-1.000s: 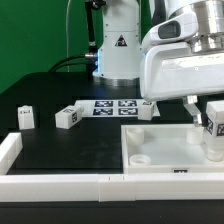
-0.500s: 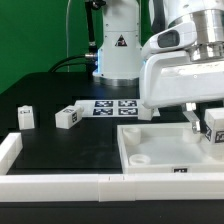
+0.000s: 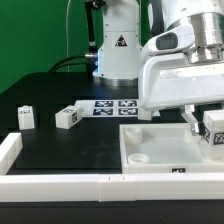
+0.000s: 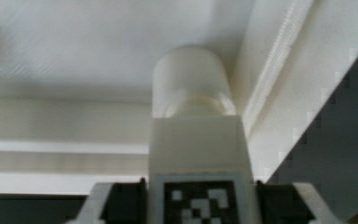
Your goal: Assemble one leg
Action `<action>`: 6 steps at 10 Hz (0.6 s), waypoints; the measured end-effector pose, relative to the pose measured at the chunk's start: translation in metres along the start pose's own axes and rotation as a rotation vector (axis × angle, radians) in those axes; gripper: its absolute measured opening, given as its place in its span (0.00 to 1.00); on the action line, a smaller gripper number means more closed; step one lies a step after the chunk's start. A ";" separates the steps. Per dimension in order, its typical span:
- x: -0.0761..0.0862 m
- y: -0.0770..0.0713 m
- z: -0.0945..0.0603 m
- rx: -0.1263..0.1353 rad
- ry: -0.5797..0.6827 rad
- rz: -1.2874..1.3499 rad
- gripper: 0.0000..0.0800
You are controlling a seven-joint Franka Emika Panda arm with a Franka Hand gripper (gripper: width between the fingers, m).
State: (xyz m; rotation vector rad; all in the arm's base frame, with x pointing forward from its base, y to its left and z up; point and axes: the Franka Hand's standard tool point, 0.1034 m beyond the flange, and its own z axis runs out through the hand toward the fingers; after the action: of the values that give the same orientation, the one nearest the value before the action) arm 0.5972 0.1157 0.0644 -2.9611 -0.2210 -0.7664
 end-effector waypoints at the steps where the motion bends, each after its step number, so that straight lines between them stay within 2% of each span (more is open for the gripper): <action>1: 0.000 0.000 0.000 0.000 0.000 0.000 0.59; 2: 0.000 0.000 0.000 0.000 0.000 0.000 0.73; 3: 0.000 0.000 0.000 0.000 0.000 0.000 0.73; 4: 0.000 0.000 0.000 0.000 0.000 0.000 0.80; 6: 0.000 0.000 0.000 0.000 0.000 0.000 0.81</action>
Offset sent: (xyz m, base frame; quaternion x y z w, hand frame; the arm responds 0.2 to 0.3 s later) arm 0.0000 0.0000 0.0000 0.0000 0.0000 0.0000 1.0000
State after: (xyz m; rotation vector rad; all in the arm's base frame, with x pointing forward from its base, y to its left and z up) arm 0.5972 0.1157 0.0644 -2.9611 -0.2210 -0.7664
